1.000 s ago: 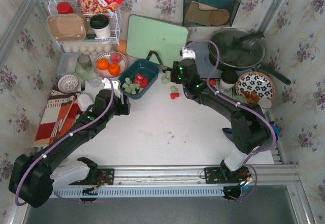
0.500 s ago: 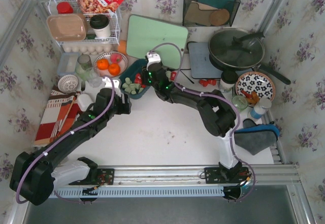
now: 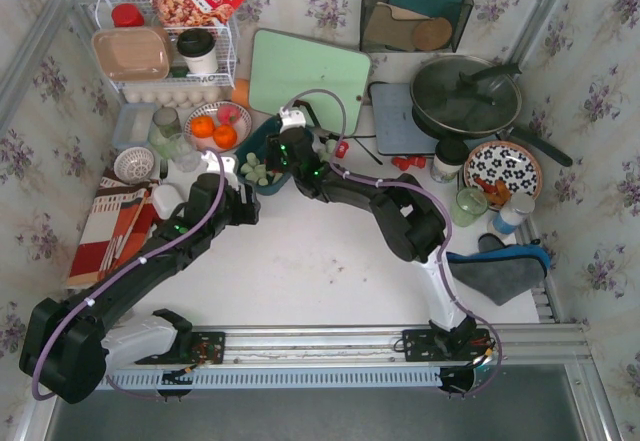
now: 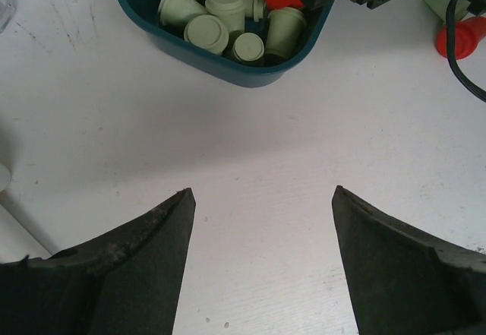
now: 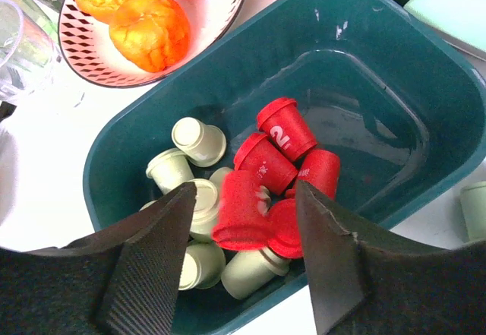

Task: Mix the coffee capsules in the storage basket

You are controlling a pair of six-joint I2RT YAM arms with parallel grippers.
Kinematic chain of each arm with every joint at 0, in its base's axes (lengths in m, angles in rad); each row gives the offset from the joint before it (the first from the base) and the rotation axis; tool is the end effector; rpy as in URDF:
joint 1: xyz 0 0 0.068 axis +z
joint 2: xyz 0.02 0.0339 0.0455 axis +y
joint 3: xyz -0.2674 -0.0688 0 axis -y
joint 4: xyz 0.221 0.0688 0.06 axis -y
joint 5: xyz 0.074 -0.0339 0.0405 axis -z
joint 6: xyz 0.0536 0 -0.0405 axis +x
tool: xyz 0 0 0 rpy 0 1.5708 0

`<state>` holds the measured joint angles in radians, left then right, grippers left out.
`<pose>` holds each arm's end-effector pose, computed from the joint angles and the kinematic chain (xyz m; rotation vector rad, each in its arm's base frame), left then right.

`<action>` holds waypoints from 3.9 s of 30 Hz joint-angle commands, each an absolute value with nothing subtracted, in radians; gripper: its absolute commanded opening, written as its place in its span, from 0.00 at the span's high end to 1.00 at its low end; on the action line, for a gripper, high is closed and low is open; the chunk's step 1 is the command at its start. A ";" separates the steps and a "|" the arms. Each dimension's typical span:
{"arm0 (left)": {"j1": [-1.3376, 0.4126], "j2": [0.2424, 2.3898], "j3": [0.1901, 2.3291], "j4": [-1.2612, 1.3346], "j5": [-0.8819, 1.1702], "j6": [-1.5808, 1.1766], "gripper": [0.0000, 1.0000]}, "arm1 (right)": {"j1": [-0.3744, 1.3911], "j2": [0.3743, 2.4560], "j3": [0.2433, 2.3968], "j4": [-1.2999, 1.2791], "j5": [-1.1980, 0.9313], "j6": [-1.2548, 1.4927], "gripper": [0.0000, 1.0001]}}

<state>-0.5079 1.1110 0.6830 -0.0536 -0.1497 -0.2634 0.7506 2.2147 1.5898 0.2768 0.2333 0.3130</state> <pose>0.2135 -0.1097 0.2572 0.1584 2.0563 -0.3263 0.3839 0.3411 0.2037 -0.2647 1.9220 0.4920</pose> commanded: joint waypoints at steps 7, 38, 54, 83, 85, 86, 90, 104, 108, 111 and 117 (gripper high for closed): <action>-0.506 1.103 0.686 -0.053 -0.136 -0.273 0.24 | 0.750 2.190 1.604 0.242 0.231 0.316 0.29; -0.506 1.108 0.675 -0.042 -0.127 -0.287 0.24 | 0.660 1.753 0.927 0.299 0.396 0.236 0.09; -0.507 1.101 0.673 -0.043 -0.115 -0.292 0.24 | 0.552 1.834 0.928 0.380 0.213 0.210 0.13; -0.507 1.098 0.669 -0.042 -0.104 -0.294 0.24 | 0.552 1.892 0.930 0.417 0.191 0.245 0.46; -0.508 1.097 0.669 -0.042 -0.104 -0.296 0.24 | 0.552 1.884 0.930 0.414 0.184 0.245 0.50; -0.507 1.097 0.669 -0.042 -0.104 -0.295 0.24 | 0.552 1.878 0.933 0.409 0.179 0.245 0.53; -0.507 1.093 0.669 -0.044 -0.104 -0.298 0.24 | 0.552 1.858 0.950 0.391 0.155 0.244 0.58; -0.507 1.015 0.615 -0.004 -0.160 -0.336 0.20 | 0.666 1.950 1.231 0.488 0.116 0.187 0.59; -0.506 0.994 0.598 0.004 -0.175 -0.347 0.18 | 0.682 2.079 1.390 0.448 0.118 0.198 0.56; -0.506 0.983 0.587 0.010 -0.184 -0.358 0.15 | 0.697 2.156 1.492 0.409 0.126 0.208 0.53; -0.506 0.947 0.561 0.007 -0.241 -0.392 0.01 | 0.727 2.255 1.625 0.329 0.145 0.201 0.39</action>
<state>-0.5079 0.9665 0.5770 -0.0307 -0.1875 -0.3565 0.7147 2.2162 1.5665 0.3794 0.1257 0.2039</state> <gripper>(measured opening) 0.978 0.556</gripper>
